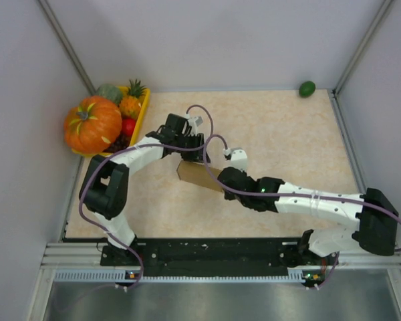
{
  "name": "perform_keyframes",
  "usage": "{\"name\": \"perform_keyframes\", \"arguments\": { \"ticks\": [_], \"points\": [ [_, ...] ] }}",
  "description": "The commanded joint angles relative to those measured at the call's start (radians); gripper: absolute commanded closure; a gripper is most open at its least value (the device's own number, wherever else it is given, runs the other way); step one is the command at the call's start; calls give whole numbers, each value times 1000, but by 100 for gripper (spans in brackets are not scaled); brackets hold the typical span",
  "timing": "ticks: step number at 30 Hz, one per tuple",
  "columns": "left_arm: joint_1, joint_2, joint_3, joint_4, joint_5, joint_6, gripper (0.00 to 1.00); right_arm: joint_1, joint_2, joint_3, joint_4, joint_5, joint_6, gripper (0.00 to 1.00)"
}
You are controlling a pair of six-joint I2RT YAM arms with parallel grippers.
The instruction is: Unpack the express box
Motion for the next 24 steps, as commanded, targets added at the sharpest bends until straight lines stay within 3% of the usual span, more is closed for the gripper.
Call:
{"name": "perform_keyframes", "arguments": {
  "ticks": [1, 8, 16, 19, 20, 24],
  "points": [
    [-2, -81, -57, -33, 29, 24, 57, -42, -83, -21, -63, 75, 86, 100],
    [-2, -124, -67, -50, 63, 65, 55, -65, -140, -44, -76, 72, 92, 100],
    [-3, -148, -23, -82, 91, 171, 39, -92, -220, -88, -87, 60, 109, 100],
    [-9, -171, -23, -59, 198, 266, 24, -106, -240, -103, -93, 46, 115, 100],
    [-17, -177, -21, -60, 232, 383, 20, -112, -244, -106, -96, 40, 117, 100],
    [-115, -208, 6, -157, 102, 616, 17, -151, -272, -113, -115, -30, 127, 100]
  ]
}}
